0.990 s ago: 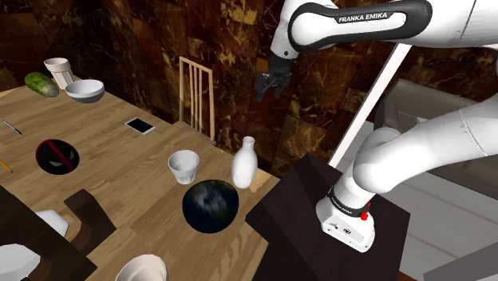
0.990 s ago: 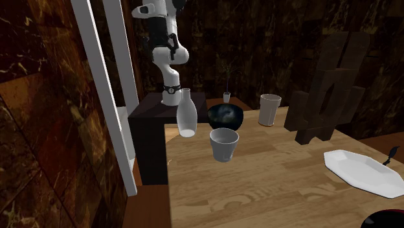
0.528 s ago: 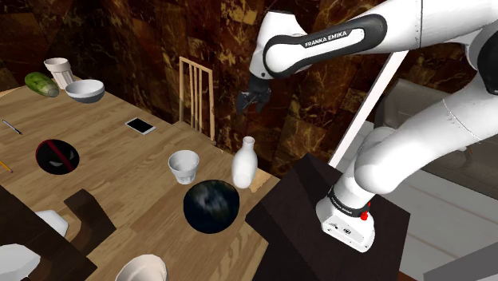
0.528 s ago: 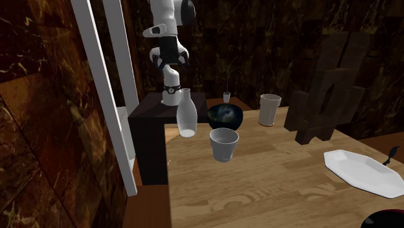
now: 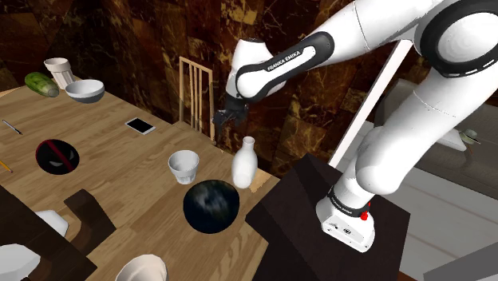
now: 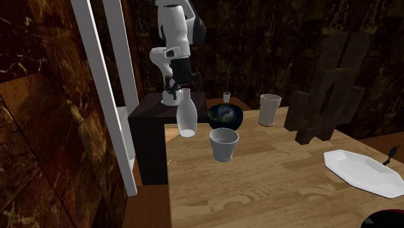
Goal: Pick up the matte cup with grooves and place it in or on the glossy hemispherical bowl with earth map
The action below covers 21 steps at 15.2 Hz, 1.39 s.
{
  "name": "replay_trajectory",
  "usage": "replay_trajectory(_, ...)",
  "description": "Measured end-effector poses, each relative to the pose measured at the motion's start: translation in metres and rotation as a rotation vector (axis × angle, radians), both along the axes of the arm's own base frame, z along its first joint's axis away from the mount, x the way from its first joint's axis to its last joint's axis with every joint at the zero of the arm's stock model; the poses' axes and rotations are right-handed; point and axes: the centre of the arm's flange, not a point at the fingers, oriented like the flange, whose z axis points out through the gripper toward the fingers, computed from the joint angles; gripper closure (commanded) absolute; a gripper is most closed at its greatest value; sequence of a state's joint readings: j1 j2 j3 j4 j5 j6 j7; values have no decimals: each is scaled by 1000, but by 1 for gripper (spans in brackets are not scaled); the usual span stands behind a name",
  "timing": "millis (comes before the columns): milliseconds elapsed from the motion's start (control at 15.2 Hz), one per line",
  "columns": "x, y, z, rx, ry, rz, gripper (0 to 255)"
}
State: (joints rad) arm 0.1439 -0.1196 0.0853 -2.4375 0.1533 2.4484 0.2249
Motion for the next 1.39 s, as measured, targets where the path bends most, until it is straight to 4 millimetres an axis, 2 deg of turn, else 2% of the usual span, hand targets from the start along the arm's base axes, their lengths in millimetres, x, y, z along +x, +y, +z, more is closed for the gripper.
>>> replay_trajectory(726,64,78,-98,35,-13,35,0)
replay_trajectory(990,78,90,-126,42,-15,41,0)
replay_trajectory(1386,82,96,-156,42,-15,41,0)
